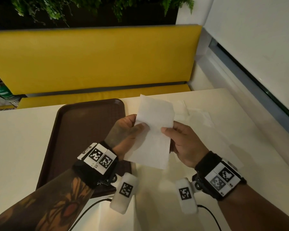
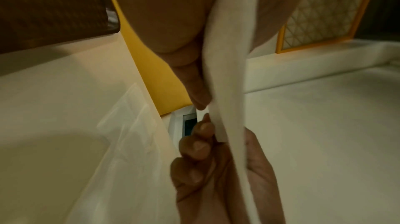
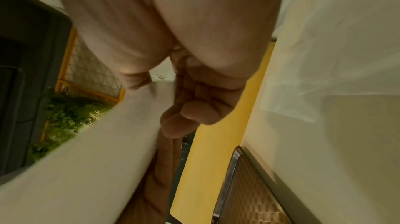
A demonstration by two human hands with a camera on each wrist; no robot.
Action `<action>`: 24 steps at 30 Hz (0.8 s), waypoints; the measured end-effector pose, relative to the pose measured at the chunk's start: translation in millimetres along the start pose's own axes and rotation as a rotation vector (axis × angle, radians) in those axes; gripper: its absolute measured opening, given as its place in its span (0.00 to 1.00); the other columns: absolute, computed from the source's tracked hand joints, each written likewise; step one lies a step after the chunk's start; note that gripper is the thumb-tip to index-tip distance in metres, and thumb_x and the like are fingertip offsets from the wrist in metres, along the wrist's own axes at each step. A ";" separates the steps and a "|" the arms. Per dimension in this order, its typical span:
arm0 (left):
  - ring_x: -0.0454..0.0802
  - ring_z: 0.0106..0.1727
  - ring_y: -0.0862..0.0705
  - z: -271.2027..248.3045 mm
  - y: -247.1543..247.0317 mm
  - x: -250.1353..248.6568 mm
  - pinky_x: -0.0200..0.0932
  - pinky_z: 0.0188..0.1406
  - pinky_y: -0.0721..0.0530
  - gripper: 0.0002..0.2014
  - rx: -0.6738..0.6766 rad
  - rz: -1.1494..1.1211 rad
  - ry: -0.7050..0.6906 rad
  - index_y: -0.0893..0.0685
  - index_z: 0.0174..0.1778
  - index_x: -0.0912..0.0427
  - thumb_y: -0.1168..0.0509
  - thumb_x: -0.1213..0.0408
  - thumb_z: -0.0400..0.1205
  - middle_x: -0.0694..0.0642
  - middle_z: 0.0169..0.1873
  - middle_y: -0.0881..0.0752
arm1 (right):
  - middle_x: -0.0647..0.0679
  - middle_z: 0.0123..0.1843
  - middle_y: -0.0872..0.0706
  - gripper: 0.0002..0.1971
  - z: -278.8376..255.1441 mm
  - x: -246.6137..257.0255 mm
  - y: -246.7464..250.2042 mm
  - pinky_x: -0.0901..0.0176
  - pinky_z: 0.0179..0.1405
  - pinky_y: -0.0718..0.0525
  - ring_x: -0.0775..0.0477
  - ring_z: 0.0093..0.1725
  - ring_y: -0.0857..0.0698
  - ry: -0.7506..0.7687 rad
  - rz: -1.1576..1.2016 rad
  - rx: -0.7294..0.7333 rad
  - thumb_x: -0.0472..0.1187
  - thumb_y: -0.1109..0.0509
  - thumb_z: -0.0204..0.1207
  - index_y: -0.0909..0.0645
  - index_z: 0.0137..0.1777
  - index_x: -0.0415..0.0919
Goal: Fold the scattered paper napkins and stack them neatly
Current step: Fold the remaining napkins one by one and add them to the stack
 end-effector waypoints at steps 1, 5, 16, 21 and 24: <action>0.60 0.52 0.11 -1.5 1.6 -2.5 0.62 0.54 0.13 0.10 -0.011 0.069 -0.009 0.16 0.57 0.59 0.33 0.62 0.81 0.59 0.52 0.10 | 0.21 0.57 0.21 0.12 1.1 3.0 0.9 0.39 0.44 0.24 0.30 0.49 0.20 0.026 -0.045 -0.006 0.40 0.33 0.81 0.20 0.59 0.33; 0.60 0.51 0.12 -1.2 5.3 -7.4 0.64 0.54 0.14 0.08 -0.029 0.261 -0.049 0.17 0.55 0.59 0.37 0.64 0.83 0.60 0.51 0.11 | 0.35 0.52 0.11 0.09 2.7 16.6 7.2 0.50 0.41 0.13 0.37 0.49 0.11 0.110 -0.201 -0.038 0.33 0.37 0.84 0.19 0.61 0.36; 0.53 0.37 0.13 -0.5 4.6 2.5 0.47 0.34 0.12 0.11 0.026 -0.134 0.025 0.18 0.42 0.61 0.43 0.76 0.84 0.58 0.37 0.11 | 0.31 0.52 0.11 0.15 2.2 31.2 13.5 0.32 0.51 0.15 0.28 0.53 0.14 0.213 -0.163 -0.034 0.26 0.39 0.83 0.13 0.51 0.42; 0.53 0.33 0.14 -2.2 4.8 0.1 0.42 0.29 0.13 0.17 0.019 -0.199 0.016 0.16 0.36 0.69 0.49 0.82 0.81 0.61 0.34 0.13 | 0.33 0.40 0.18 0.17 6.3 22.9 16.4 0.48 0.36 0.20 0.35 0.38 0.21 0.070 -0.040 -0.034 0.30 0.45 0.84 0.16 0.41 0.34; 0.52 0.35 0.14 -3.8 5.2 -3.7 0.42 0.34 0.13 0.09 0.029 -0.213 -0.025 0.14 0.36 0.65 0.38 0.71 0.79 0.57 0.33 0.12 | 0.41 0.47 0.16 0.15 8.0 20.4 12.2 0.55 0.47 0.20 0.46 0.47 0.18 0.042 -0.007 -0.025 0.39 0.44 0.86 0.16 0.46 0.37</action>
Point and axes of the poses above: each hand's wrist, its own z-axis towards the middle knuckle, its own y-axis out of the back of the hand, x = y × z, the point moved 9 cm from there along z, towards the middle knuckle
